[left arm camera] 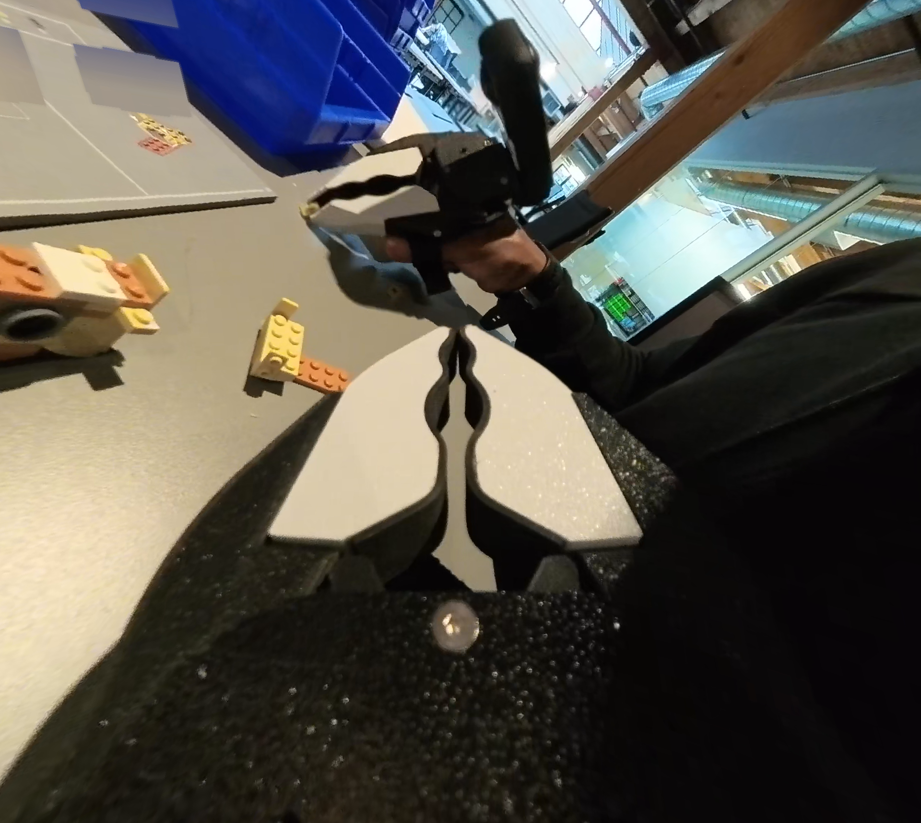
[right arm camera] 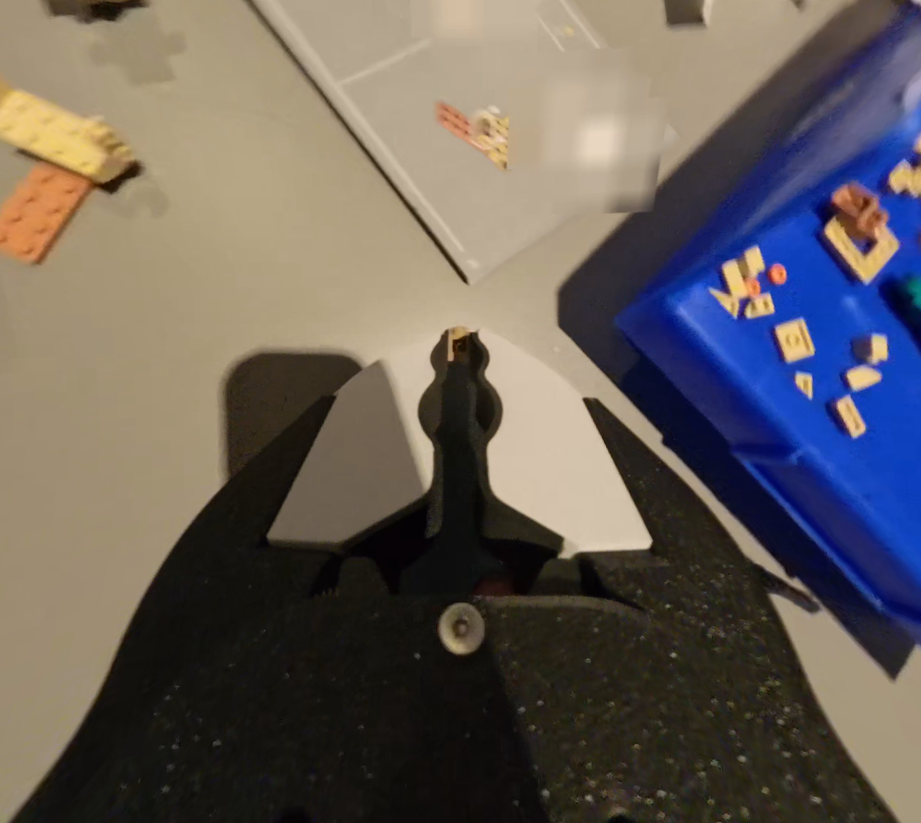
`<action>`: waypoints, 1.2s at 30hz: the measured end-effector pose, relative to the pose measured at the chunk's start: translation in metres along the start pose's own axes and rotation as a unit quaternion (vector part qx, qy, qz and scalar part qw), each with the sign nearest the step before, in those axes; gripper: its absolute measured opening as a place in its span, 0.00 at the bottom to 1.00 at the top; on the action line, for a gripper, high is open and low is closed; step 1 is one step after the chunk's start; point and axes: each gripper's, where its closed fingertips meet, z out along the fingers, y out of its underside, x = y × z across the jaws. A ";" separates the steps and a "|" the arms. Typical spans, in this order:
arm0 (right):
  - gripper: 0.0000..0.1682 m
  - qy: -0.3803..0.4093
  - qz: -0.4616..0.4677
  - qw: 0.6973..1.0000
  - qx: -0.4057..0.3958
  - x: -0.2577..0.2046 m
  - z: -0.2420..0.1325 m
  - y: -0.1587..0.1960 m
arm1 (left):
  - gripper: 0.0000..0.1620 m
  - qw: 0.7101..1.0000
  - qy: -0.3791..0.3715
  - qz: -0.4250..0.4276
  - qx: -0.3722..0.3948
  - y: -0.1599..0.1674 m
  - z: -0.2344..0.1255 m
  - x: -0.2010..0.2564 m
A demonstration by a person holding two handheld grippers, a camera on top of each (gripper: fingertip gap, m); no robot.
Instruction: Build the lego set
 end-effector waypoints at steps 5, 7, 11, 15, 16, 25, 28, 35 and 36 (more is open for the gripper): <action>0.05 -0.058 -0.079 0.989 0.114 -0.036 -0.020 -0.035 | 0.00 1.000 -0.008 0.003 0.001 0.000 0.000 -0.001; 0.05 -0.096 -0.076 0.978 0.171 -0.054 -0.033 -0.055 | 0.00 1.000 -0.019 0.009 -0.001 0.000 0.001 -0.003; 0.05 -0.174 -0.058 0.951 0.248 -0.088 -0.057 -0.083 | 0.04 0.997 -0.052 0.062 0.009 -0.007 0.001 -0.006; 0.05 -0.269 -0.012 0.923 0.274 -0.121 -0.071 -0.096 | 0.09 0.971 -0.087 0.221 0.029 -0.019 0.001 0.002; 0.05 -0.293 0.003 0.914 0.281 -0.127 -0.074 -0.099 | 0.11 0.957 -0.097 0.270 0.039 -0.023 0.001 0.005; 0.05 -0.447 0.095 0.834 0.309 -0.156 -0.097 -0.108 | 0.14 0.821 -0.113 0.559 0.032 -0.013 0.007 0.031; 0.05 -0.449 0.066 0.835 0.311 -0.162 -0.097 -0.104 | 0.14 0.837 -0.099 0.538 0.033 -0.013 0.008 0.036; 0.05 -0.446 0.026 0.825 0.347 -0.164 -0.105 -0.103 | 0.08 0.934 -0.004 0.355 0.031 -0.014 0.003 0.047; 0.05 -0.446 0.022 0.822 0.352 -0.165 -0.107 -0.104 | 0.08 0.941 0.003 0.336 0.031 -0.015 0.002 0.047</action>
